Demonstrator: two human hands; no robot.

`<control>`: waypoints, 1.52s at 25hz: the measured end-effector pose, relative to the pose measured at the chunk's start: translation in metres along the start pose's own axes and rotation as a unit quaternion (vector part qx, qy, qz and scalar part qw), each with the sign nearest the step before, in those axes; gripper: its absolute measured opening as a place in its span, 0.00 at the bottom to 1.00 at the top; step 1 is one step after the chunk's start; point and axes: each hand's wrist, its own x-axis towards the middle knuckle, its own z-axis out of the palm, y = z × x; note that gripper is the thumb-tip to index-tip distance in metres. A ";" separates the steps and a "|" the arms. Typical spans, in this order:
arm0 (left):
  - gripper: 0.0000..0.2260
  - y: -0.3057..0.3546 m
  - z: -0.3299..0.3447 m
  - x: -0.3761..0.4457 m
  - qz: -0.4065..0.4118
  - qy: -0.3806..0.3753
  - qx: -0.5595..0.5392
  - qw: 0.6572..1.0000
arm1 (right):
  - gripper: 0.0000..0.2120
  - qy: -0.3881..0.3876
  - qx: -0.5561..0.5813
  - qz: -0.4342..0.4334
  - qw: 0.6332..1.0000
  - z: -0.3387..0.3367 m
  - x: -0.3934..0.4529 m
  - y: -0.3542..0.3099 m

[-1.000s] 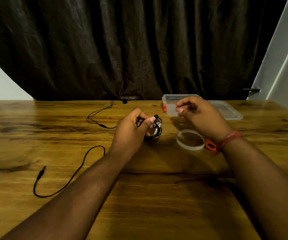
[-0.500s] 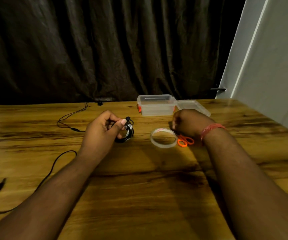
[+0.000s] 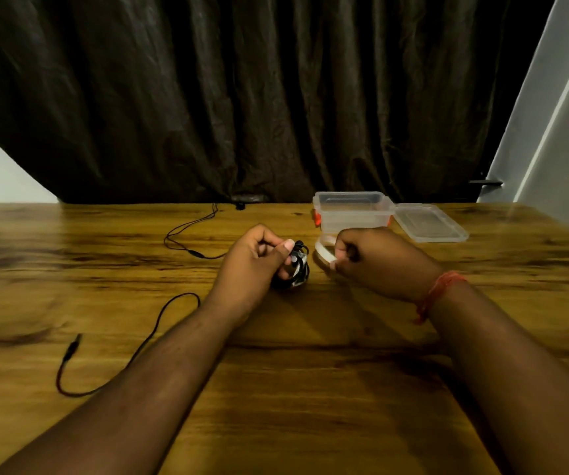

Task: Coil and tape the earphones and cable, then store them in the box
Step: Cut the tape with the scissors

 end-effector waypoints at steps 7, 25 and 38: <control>0.03 0.002 -0.004 0.004 -0.010 0.061 -0.068 0.996 | 0.05 0.137 0.093 -0.048 0.985 0.021 0.000 -0.023; 0.08 0.005 0.000 -0.002 0.033 0.017 0.124 0.992 | 0.09 0.225 0.048 -0.093 0.969 0.037 0.009 -0.026; 0.02 0.006 0.000 -0.003 0.116 0.022 0.215 0.969 | 0.10 0.250 0.047 -0.130 0.958 0.033 0.009 -0.024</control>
